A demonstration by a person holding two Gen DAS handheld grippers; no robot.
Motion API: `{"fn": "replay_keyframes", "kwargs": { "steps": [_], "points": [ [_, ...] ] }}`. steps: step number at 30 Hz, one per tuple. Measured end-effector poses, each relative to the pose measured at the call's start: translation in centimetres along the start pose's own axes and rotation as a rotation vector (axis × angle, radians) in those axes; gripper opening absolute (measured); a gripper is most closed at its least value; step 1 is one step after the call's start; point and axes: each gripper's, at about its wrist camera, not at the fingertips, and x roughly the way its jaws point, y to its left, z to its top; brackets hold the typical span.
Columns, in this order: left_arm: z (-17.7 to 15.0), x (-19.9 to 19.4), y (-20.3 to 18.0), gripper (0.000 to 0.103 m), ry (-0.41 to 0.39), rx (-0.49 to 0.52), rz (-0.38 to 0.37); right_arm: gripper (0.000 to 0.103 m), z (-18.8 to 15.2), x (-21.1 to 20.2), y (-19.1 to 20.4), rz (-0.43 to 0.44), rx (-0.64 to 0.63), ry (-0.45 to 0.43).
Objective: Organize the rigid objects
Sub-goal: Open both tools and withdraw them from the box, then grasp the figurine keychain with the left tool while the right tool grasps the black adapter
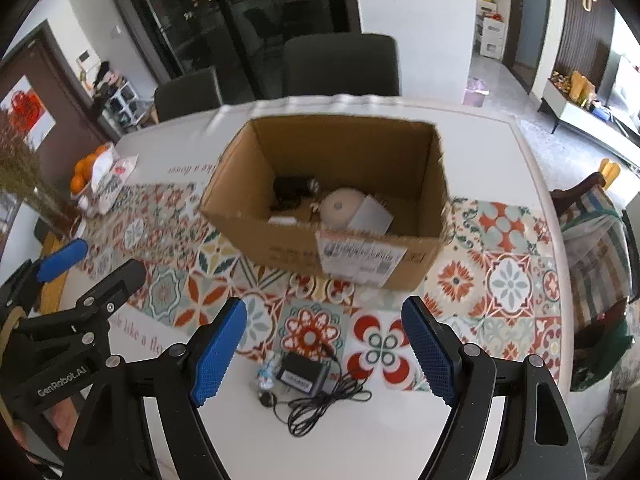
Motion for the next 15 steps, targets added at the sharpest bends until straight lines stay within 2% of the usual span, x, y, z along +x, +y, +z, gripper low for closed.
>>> {"fn": "replay_keyframes", "kwargs": {
  "steps": [15],
  "points": [
    [-4.0, 2.0, 0.7, 0.092, 0.111, -0.008, 0.025, 0.080, -2.7, 3.6, 1.7, 0.016, -0.070, 0.122]
  ]
}}
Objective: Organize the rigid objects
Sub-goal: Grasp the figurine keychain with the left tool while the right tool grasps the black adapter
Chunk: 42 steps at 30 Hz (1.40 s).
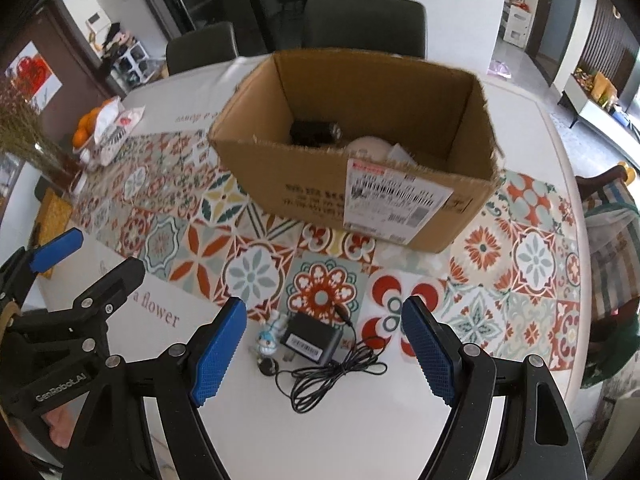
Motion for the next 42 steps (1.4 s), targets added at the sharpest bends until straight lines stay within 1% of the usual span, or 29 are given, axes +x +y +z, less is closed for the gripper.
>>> {"fn": "replay_keyframes", "kwargs": {
  "steps": [6, 12, 20, 33, 42],
  "points": [
    [-1.3, 1.5, 0.1, 0.092, 0.054, -0.007, 0.010, 0.080, -0.8, 1.9, 0.4, 0.001, -0.030, 0.062],
    [-2.5, 2.9, 0.2, 0.092, 0.109, -0.025, -0.001, 0.080, -1.7, 3.7, 0.9, 0.005, -0.059, 0.119],
    [-4.1, 4.7, -0.1, 0.092, 0.170, -0.007, 0.014, 0.080, -2.8, 6.1, 0.8, 0.003, -0.089, 0.191],
    [-5.7, 7.6, 0.0, 0.092, 0.259, -0.014, 0.022, 0.080, -3.3, 9.8, 1.6, -0.003, -0.157, 0.276],
    [-6.3, 9.0, 0.1, 0.092, 0.297, -0.019, 0.027, 0.080, -3.4, 12.4, 2.3, -0.038, -0.218, 0.330]
  ]
}}
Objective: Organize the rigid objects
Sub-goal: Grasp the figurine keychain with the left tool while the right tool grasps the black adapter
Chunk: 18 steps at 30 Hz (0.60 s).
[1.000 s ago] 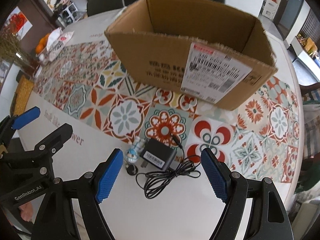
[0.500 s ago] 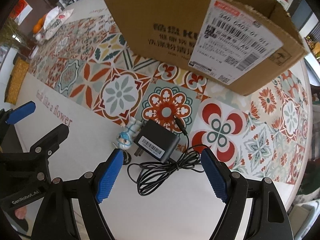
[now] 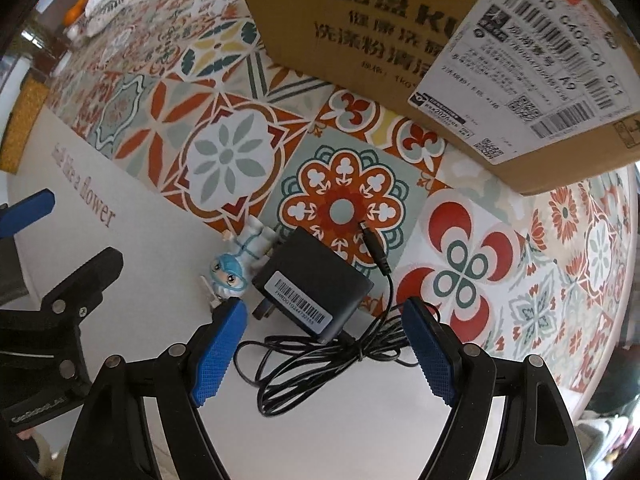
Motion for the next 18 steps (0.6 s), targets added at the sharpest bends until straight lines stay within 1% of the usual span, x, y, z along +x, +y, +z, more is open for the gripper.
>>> {"fn": "replay_keyframes", "kwargs": {
  "steps": [10, 18],
  "points": [
    [0.2, 0.7, 0.0, 0.092, 0.015, -0.001, 0.004, 0.080, 1.1, 2.1, 0.8, -0.020, -0.030, 0.028],
    [0.1, 1.2, -0.3, 0.092, 0.026, 0.008, -0.008, 0.077, 0.7, 3.1, 0.7, -0.017, -0.019, 0.009]
  ]
}}
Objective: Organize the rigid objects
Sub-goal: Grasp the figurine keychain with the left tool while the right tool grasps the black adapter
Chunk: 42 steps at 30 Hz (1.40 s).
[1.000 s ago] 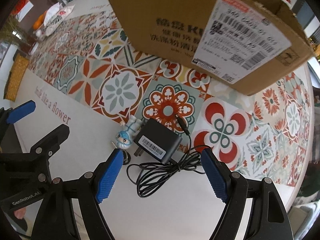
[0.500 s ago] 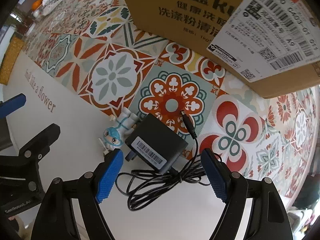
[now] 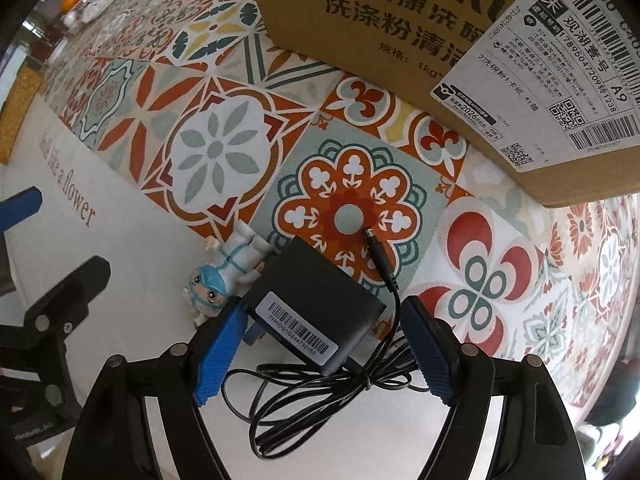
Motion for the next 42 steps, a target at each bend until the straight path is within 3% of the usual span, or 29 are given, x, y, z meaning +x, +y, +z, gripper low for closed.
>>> {"fn": "replay_keyframes", "kwargs": {
  "steps": [4, 17, 23, 32, 40, 42],
  "points": [
    [0.0, 0.1, -0.4, 0.092, 0.002, 0.009, -0.008, 0.069, -0.4, 0.5, -0.5, -0.001, 0.015, -0.023],
    [-0.2, -0.2, -2.4, 0.092, -0.006, 0.066, -0.060, 0.068, -3.8, -1.5, -3.3, -0.002, 0.102, -0.042],
    [-0.2, 0.2, -4.4, 0.085, 0.003, 0.108, -0.101, 0.067, -5.8, -2.5, -5.3, -0.010, 0.163, -0.055],
    [0.3, 2.2, -7.2, 0.070, 0.039, 0.158, -0.147, 0.067, -8.4, -3.0, -8.6, -0.001, 0.251, -0.067],
    [0.9, 3.9, -9.2, 0.045, 0.061, 0.167, -0.160, 0.067, -9.2, -3.4, -9.2, 0.006, 0.273, -0.068],
    [1.0, 4.0, -9.3, 0.033, 0.050, 0.172, -0.172, 0.067, -9.6, -3.7, -9.1, 0.004, 0.274, -0.070]
  ]
}}
